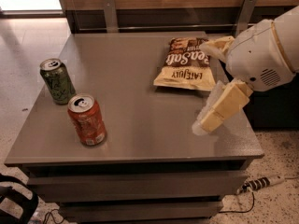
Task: Pick coke can
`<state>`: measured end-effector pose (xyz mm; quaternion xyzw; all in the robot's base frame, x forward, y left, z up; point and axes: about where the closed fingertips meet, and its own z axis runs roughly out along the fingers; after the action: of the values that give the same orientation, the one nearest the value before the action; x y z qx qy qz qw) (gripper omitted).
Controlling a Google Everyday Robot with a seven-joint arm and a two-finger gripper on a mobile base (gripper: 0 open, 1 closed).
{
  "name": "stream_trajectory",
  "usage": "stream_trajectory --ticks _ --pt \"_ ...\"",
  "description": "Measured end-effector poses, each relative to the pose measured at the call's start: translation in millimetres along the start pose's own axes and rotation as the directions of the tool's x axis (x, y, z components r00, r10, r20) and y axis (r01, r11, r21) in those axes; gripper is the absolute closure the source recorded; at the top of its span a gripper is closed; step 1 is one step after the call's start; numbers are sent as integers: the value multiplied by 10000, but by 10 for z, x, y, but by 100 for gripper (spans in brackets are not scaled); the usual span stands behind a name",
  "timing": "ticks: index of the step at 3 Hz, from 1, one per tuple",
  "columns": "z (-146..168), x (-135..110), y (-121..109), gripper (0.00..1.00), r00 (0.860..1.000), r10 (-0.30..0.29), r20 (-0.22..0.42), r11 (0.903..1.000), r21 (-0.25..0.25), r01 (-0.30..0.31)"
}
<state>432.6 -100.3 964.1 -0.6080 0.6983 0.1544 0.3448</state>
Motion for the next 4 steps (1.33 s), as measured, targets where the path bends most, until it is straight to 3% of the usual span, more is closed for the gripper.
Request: stream_trajectory --ticks 1,2,3,4 --pt "391 -162 41 0 9936 172 1117 9988 -484 -119" --pt "715 -201 83 0 9777 518 2035 9953 -912 -338" --pt "930 -236 116 0 9523 830 2938 9916 -1197 -495" --pt "932 -238 116 0 9521 828 2942 9916 -1199 -492"
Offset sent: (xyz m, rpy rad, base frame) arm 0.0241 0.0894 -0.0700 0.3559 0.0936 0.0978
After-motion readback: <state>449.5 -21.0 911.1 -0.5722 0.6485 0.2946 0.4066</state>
